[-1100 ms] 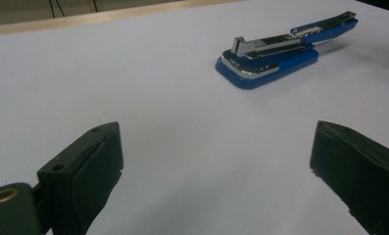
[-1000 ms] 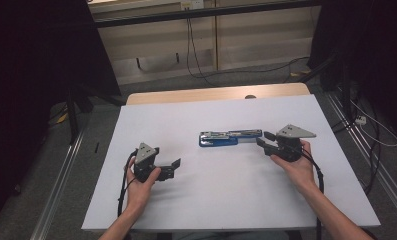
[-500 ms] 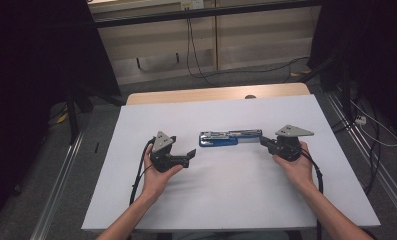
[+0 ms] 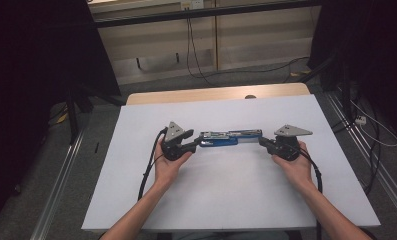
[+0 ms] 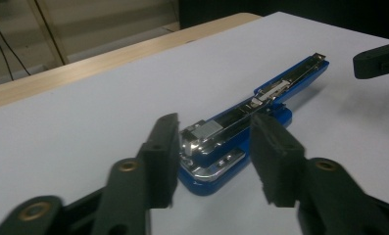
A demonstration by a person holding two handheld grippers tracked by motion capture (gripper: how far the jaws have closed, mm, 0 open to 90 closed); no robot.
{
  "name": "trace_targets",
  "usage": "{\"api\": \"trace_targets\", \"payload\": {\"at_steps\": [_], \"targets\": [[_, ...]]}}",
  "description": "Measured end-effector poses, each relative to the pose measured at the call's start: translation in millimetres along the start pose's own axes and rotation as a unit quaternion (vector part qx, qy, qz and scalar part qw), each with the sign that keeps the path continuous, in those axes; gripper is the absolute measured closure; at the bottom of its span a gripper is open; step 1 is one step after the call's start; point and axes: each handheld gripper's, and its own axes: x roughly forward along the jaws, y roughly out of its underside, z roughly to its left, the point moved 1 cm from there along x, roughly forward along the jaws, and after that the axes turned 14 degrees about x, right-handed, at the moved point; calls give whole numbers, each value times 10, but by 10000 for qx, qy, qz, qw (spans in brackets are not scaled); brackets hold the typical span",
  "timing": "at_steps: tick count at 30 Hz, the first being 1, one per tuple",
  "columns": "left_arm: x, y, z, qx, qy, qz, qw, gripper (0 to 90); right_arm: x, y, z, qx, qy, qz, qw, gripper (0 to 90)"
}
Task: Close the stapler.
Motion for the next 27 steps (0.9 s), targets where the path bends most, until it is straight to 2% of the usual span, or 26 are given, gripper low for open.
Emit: {"api": "trace_targets", "payload": {"at_steps": [2, 6, 12, 14, 17, 27], "targets": [[37, -35, -1, 50, 2, -6, 10000, 641, 5, 1, -1, 2, 1, 13, 10000, 900], [99, -69, 23, 13, 28, 44, 10000, 698, 11, 4, -17, -5, 25, 41, 10000, 900], [170, -12, 17, 43, 144, 171, 9997, 813, 36, 8, -51, -10, 86, 89, 9999, 900], [192, 2, 11, 163, 86, 283, 9994, 845, 55, 10, -53, -45, 92, 124, 9999, 900], [240, 42, 30, 109, 132, 387, 9991, 900, 84, 19, -37, -102, 100, 206, 9997, 900], [322, 115, 51, 72, 220, 646, 9976, 900, 140, 42, -29, -120, 123, 373, 9992, 900]]}}
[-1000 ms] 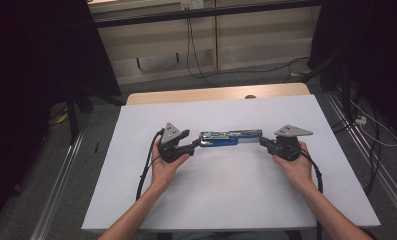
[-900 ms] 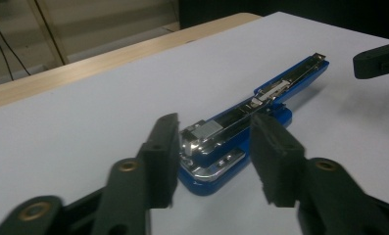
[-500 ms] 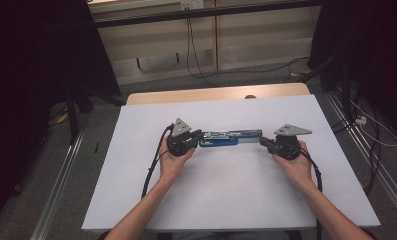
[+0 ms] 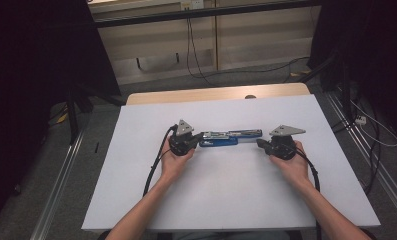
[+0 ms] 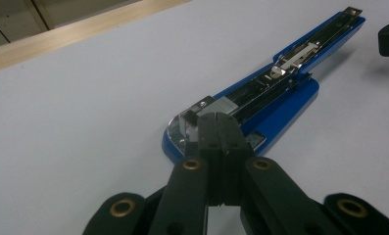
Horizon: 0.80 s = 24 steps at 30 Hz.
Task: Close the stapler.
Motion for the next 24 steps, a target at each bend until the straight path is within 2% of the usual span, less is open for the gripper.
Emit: {"api": "trace_targets", "payload": {"at_steps": [5, 10, 11, 17, 24], "targets": [[40, 7, -18, 100, 39, 27, 9999, 900, 1, -2, -4, -47, 13, 32, 10000, 900], [65, 28, -19, 52, 87, 90, 9999, 900, 1, -7, -38, -49, 129, 80, 9999, 900], [68, 34, -12, 117, 70, 122, 9998, 900, 5, -7, -46, -37, 132, 101, 9999, 900], [79, 36, -7, 30, 175, 85, 9998, 900, 21, -21, -55, 0, 176, 153, 9997, 900], [79, 38, -7, 11, 182, 87, 9998, 900, 60, -42, -76, -38, 242, 230, 9994, 900]]}}
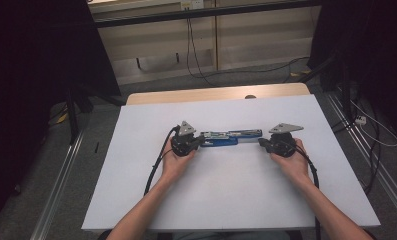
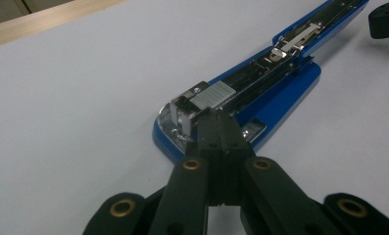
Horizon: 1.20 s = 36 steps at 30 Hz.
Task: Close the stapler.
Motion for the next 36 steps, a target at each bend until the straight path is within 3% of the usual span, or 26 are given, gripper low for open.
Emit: {"api": "trace_targets", "payload": {"at_steps": [3, 9, 20, 36], "targets": [[-1, 0, -2, 96, -42, 27, 9999, 900, 9, -2, -10, 26, 14, 58, 10000, 900], [0, 2, -2, 91, -44, 16, 9999, 900, 24, -12, -30, 112, 61, 126, 9998, 900], [5, 0, -12, 43, -51, -7, 10000, 900, 87, -41, -33, 24, 134, 257, 9996, 900], [18, -1, -21, 158, -62, -35, 9999, 900, 117, -63, -42, 59, 144, 319, 9994, 900]]}}
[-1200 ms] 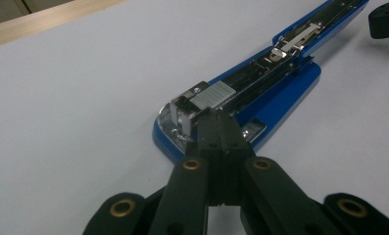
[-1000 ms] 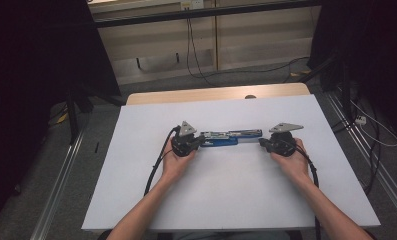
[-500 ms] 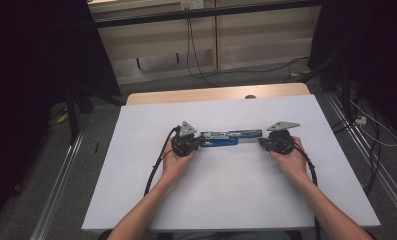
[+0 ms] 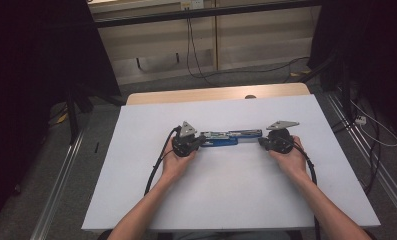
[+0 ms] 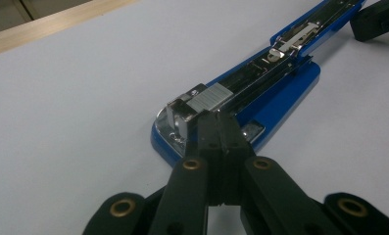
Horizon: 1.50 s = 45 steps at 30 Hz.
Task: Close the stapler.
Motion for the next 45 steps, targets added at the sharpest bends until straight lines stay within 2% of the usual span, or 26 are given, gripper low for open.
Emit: {"api": "trace_targets", "payload": {"at_steps": [4, 11, 15, 18, 26, 28, 33, 40, 45], "targets": [[2, -2, -5, -17, -7, -7, 10000, 900, 22, -18, 12, -82, 23, -5, 10000, 900], [1, -1, -3, -17, -5, 3, 10000, 900, 22, -22, 3, -61, 8, -22, 10000, 900], [2, 10, 13, -106, 57, -43, 9999, 900, 19, -23, 2, -52, -1, -69, 10000, 900], [3, 2, -4, -49, 9, -17, 10000, 900, 15, -26, 2, -41, -10, -105, 9999, 900], [5, 0, -3, -102, 14, -13, 9999, 900, 7, -30, 14, -50, -53, -200, 9998, 900], [1, -3, -4, -51, -34, 14, 10000, 900, 6, -31, 17, -57, -66, -231, 9997, 900], [3, 0, -2, -70, -2, -3, 10000, 900, -18, -46, 21, -65, -53, -393, 9992, 900], [5, -3, -10, -90, -2, -1, 10000, 900, -23, -49, 21, -51, -85, -459, 9989, 900], [3, -2, -10, -89, -4, -2, 10000, 900, -62, -75, 57, -99, -168, -723, 9972, 900]]}}
